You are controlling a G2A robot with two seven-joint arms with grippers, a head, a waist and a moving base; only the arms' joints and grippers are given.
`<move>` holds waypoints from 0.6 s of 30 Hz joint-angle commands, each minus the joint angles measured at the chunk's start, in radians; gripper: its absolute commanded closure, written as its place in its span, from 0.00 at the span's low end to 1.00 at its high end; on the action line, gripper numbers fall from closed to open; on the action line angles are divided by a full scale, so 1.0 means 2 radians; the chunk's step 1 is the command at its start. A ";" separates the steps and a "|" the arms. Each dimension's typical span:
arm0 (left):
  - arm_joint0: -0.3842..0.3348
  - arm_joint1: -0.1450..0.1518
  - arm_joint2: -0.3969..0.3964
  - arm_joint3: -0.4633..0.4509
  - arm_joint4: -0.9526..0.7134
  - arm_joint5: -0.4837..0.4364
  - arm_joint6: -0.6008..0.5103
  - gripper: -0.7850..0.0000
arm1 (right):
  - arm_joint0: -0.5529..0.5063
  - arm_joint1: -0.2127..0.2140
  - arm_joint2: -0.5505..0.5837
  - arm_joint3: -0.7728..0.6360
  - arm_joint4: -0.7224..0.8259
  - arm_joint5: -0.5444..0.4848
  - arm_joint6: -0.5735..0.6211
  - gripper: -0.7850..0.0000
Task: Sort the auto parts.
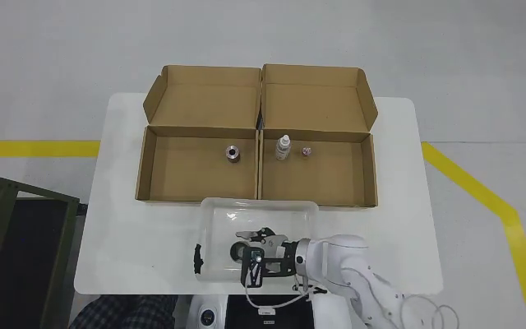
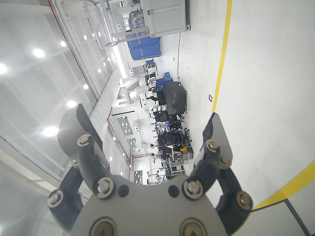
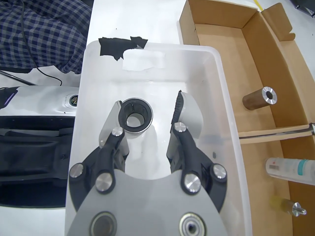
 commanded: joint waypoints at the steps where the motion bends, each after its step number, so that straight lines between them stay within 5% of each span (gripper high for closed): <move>1: 0.000 0.000 0.000 0.000 0.000 0.000 0.000 0.00 | -0.001 0.001 -0.002 0.005 -0.004 -0.001 -0.002 0.52; 9: 0.000 0.000 0.000 0.000 0.000 0.000 0.000 0.00 | 0.004 0.004 -0.013 0.025 -0.012 -0.001 -0.011 0.50; 13: 0.000 0.000 0.000 0.000 0.000 0.000 0.000 0.00 | 0.008 0.005 -0.019 0.034 -0.013 0.000 -0.013 0.35; 18: 0.000 0.000 0.000 0.000 0.000 0.000 0.000 0.00 | 0.016 0.005 -0.030 0.050 -0.015 0.007 -0.018 0.30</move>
